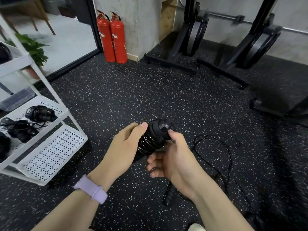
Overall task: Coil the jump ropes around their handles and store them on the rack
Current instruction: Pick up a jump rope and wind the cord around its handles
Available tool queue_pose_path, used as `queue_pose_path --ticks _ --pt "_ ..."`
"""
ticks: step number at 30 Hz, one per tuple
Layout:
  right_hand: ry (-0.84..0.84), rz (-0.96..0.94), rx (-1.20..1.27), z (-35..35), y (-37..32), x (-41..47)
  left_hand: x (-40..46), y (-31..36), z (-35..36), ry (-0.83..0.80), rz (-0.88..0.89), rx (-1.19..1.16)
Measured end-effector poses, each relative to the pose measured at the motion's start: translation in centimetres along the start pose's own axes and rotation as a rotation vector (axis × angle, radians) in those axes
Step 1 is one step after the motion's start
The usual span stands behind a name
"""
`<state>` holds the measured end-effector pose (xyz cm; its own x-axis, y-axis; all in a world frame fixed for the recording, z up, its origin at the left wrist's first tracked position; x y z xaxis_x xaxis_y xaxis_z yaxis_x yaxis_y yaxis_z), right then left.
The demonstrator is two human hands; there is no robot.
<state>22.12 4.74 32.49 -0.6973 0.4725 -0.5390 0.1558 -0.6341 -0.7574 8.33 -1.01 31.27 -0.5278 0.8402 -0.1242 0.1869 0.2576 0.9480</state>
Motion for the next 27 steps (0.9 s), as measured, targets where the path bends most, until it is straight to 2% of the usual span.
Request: queue_pose_path --ticks 5,10,16,22,27 --pt "-0.016 0.006 0.177 0.4 0.6 0.0 -0.5 0.0 0.4 -0.013 0.050 0.005" --pt "-0.015 0.007 0.219 0.1 0.7 0.1 -0.6 0.7 0.7 -0.046 0.105 -0.096" --pt "0.122 -0.040 0.084 -0.2 1.8 0.5 -0.7 0.4 1.1 -0.039 0.083 -0.093" --pt "0.178 -0.092 -0.261 -1.2 1.2 0.2 -0.5 0.2 1.0 -0.068 -0.035 -0.106" --pt "0.173 -0.121 -0.266 -1.9 0.9 0.5 -0.5 0.6 1.2 -0.087 -0.135 -0.099"
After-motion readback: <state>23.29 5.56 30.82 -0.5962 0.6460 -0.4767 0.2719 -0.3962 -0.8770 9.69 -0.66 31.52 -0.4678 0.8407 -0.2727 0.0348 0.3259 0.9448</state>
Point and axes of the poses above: each hand's wrist, its own x-axis towards the middle knuckle, its own z-axis out of the palm, y = z × x, the point moved 2 cm from there along x, towards the middle knuckle
